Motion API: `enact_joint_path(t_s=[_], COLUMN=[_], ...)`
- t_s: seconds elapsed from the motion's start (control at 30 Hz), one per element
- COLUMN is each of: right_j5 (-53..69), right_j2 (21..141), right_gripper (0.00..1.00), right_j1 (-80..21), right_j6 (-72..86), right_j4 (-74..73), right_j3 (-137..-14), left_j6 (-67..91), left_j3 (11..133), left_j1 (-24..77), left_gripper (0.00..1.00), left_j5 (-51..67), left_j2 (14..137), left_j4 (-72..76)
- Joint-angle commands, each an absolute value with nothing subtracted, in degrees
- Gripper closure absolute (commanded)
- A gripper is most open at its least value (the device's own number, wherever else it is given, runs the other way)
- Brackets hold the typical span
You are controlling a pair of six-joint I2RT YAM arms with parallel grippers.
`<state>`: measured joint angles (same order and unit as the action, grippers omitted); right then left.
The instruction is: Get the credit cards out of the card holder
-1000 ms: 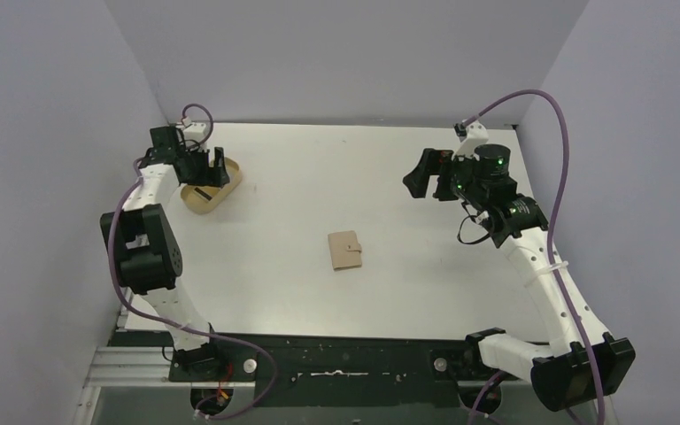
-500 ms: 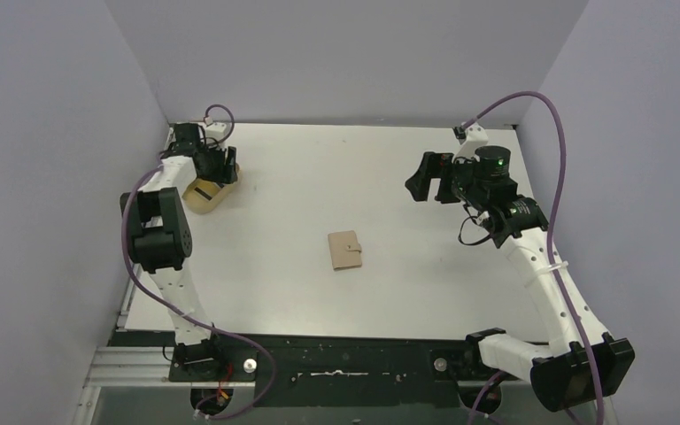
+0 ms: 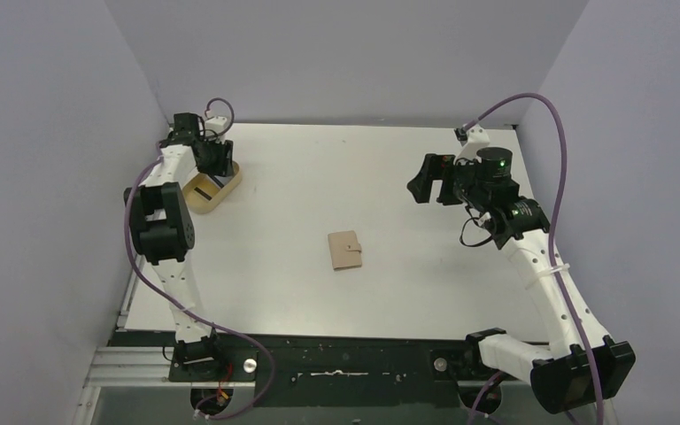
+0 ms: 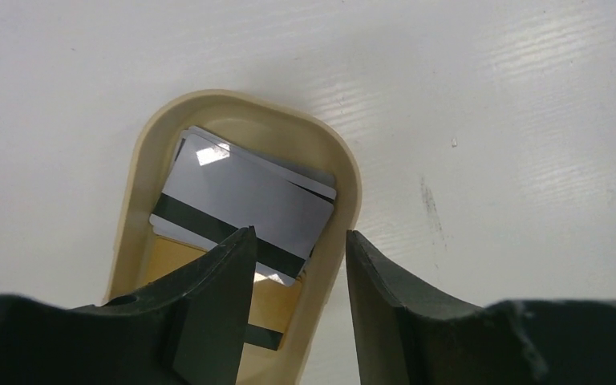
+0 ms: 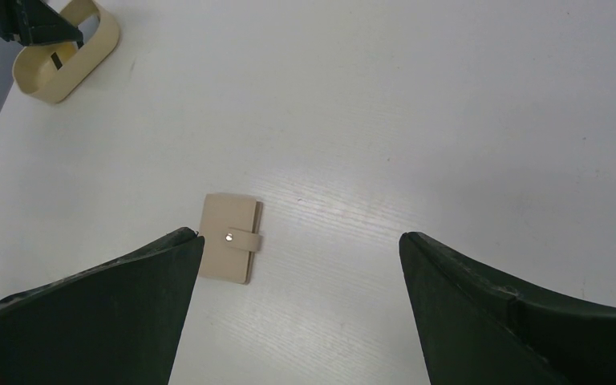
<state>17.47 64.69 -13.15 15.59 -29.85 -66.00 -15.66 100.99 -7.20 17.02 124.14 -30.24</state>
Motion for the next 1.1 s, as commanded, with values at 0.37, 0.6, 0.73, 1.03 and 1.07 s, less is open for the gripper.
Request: enact_joint_path(t_s=[0.37, 0.6, 0.73, 1.03, 1.07], right_j5=[17.32, 17.40, 17.70, 17.73, 17.77], right_j2=[61.57, 61.13, 60.38, 57.90, 57.84], right_gripper=[0.00, 0.00, 0.00, 0.00, 0.00], right_j1=[-12.83, -12.90, -12.89, -12.85, -12.83], right_j6=[15.04, 14.96, 15.11, 14.62, 14.64], right_j4=[-28.17, -28.54, -28.96, -30.76, -30.85], right_j3=[-65.03, -65.44, -65.73, -65.56, -65.58], left_j6=[-19.97, -20.35, -20.17, -19.69, -19.69], left_j3=[104.55, 109.38, 110.10, 113.27, 113.63], left_j1=[-5.72, -4.79, -4.33, -4.26, -4.16], left_gripper=[0.60, 0.67, 0.69, 0.80, 0.85], left_j5=[19.39, 17.54, 16.69, 14.88, 14.79], left_j2=[125.72, 128.80, 129.58, 132.07, 132.37], left_j4=[-37.83, -42.64, -43.06, -45.34, -45.76])
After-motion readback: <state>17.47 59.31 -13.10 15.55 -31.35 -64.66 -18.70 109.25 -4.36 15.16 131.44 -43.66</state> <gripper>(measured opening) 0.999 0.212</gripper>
